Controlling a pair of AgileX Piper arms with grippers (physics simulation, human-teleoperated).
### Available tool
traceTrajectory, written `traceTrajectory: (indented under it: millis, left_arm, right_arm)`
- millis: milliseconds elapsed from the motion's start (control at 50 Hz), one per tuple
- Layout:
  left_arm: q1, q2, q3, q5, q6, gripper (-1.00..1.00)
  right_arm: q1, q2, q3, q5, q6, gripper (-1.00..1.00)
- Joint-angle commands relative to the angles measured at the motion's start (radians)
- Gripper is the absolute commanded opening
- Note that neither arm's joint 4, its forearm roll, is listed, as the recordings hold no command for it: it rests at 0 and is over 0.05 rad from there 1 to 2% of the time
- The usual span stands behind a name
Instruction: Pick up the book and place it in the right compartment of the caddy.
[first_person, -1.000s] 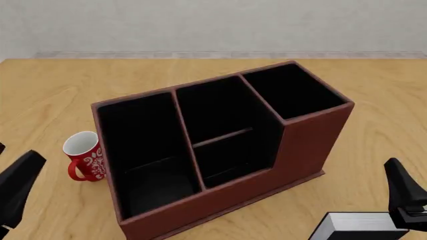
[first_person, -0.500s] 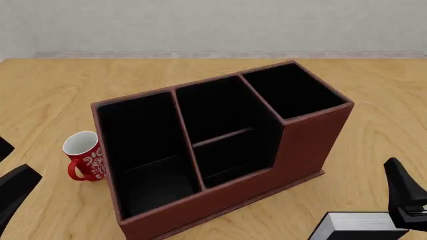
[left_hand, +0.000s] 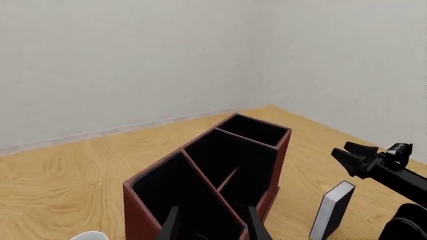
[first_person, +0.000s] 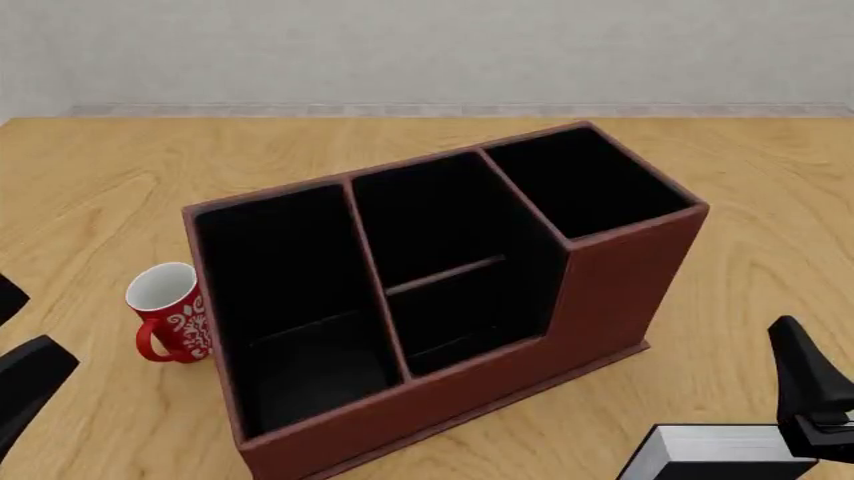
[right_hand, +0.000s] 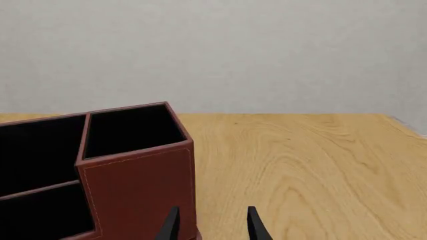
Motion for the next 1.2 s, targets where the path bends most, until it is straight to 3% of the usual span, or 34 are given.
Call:
traceTrajectory:
  millis: [20,160,220,400,560,1020,1200]
  left_arm:
    - [0.066,0.000,0.028,-0.028,0.006,1.00]
    - [0.054,0.000,0.037,-0.059,0.010,1.00]
    - [0.046,0.000,0.031,-0.019,0.013,1.00]
    - [-0.041,0.006,-0.002,0.018,0.009,1.00]
    - [-0.083,0.046,-0.007,-0.022,-0.009,1.00]
    - [-0.287,0.507,-0.017,-0.367,-0.001,1.00]
    - [-0.331,0.628,-0.044,-0.433,0.017,1.00]
  right_arm:
    - [0.000,0.000,0.000,0.000,0.000,1.00]
    - [0.000,0.001,0.000,0.000,0.002,1.00]
    - [0.000,0.002,0.000,-0.001,0.002,1.00]
    - [0.000,0.001,0.001,-0.001,0.002,1.00]
    - [0.000,0.001,0.000,-0.001,0.002,1.00]
    - [0.000,0.000,0.000,0.000,0.002,1.00]
    - [0.000,-0.001,0.000,0.001,0.002,1.00]
